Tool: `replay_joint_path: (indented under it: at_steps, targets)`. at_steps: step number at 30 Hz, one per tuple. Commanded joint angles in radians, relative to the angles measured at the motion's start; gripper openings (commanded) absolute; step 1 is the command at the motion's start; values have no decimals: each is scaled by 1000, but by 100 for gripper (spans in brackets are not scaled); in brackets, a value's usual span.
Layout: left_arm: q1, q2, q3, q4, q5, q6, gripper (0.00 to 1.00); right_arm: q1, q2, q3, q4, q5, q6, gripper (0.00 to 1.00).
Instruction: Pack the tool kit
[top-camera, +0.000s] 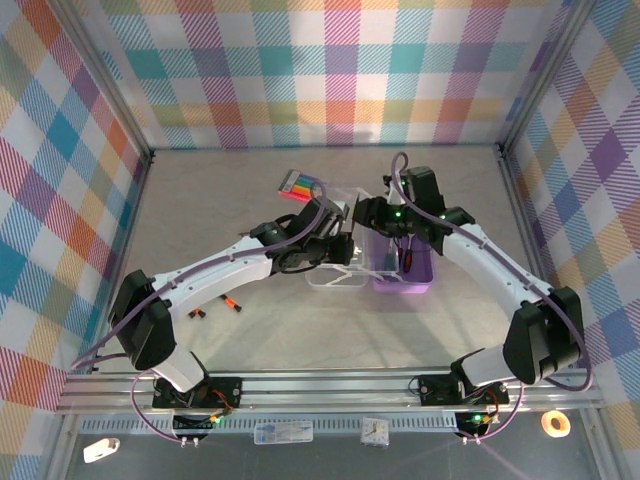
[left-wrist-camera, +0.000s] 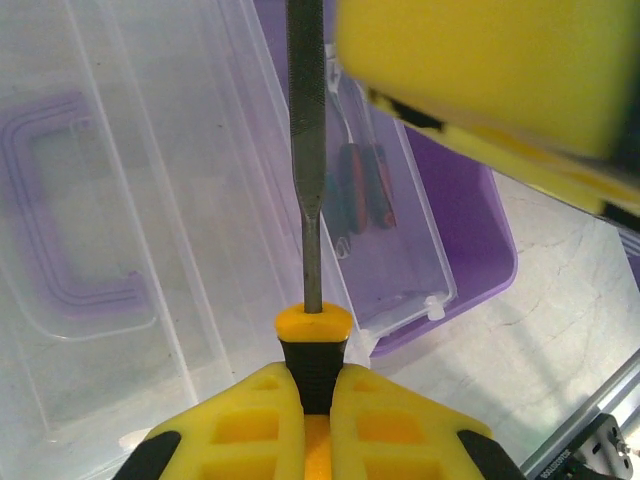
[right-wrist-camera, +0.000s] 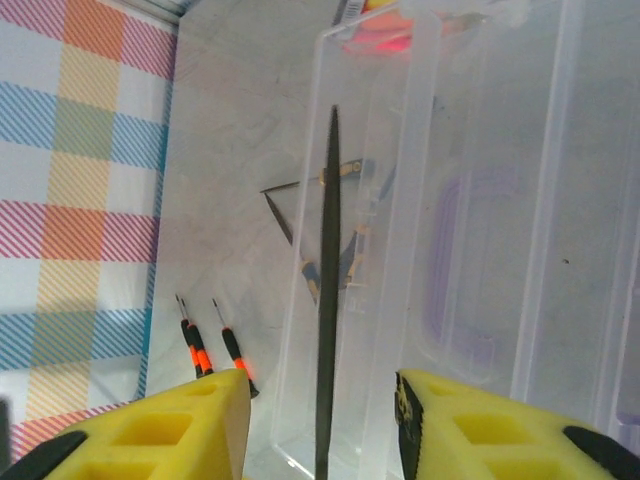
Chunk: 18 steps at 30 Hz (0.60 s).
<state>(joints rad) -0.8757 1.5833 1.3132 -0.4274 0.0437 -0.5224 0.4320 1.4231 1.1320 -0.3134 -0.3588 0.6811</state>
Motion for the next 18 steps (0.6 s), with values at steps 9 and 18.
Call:
replay_joint_path:
  at_steps: [9,18]
  targets:
    - [-18,-6,13,35,-1,22,5,7,45,43,56,-9,37,12]
    - [-16,-22,25,17,-37,40,48,7,42,32,63,15,22,2]
